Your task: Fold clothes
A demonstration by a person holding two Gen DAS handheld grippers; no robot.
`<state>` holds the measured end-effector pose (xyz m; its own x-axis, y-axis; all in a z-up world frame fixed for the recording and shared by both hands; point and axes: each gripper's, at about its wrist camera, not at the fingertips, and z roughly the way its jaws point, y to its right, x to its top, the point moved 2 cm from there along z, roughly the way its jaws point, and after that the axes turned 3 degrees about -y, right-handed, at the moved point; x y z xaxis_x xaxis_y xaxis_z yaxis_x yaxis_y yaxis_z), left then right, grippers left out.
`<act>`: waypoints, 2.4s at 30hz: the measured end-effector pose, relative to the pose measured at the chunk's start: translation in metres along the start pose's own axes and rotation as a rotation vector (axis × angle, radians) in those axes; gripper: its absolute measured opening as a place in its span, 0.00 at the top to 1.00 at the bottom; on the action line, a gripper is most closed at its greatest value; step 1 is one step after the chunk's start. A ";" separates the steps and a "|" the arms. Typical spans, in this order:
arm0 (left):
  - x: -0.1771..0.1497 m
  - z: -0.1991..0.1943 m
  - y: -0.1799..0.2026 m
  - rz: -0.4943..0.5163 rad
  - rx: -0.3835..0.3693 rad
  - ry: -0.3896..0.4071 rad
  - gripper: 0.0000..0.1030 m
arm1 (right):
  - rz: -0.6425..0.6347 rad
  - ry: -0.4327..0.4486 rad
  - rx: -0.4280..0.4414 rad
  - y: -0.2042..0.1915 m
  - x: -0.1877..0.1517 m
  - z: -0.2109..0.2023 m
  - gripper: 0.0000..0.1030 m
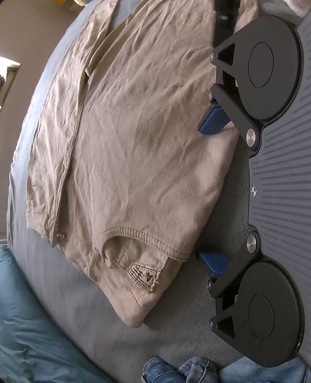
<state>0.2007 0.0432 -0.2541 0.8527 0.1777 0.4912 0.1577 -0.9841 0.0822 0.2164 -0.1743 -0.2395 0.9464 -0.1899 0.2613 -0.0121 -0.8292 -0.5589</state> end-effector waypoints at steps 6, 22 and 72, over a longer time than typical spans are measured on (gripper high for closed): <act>0.000 0.001 -0.002 -0.002 -0.012 0.001 0.00 | 0.002 -0.112 0.004 0.000 -0.031 -0.008 0.70; 0.000 0.001 -0.002 -0.009 -0.001 0.005 0.00 | -0.169 0.109 -0.251 -0.017 -0.009 -0.030 0.59; -0.016 -0.024 -0.033 -0.110 -0.033 -0.019 0.01 | 0.818 0.118 0.289 0.058 -0.044 -0.011 0.37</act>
<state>0.1698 0.0731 -0.2441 0.8403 0.2844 0.4614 0.2348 -0.9583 0.1630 0.1700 -0.2196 -0.2746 0.6369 -0.7334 -0.2377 -0.5749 -0.2463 -0.7803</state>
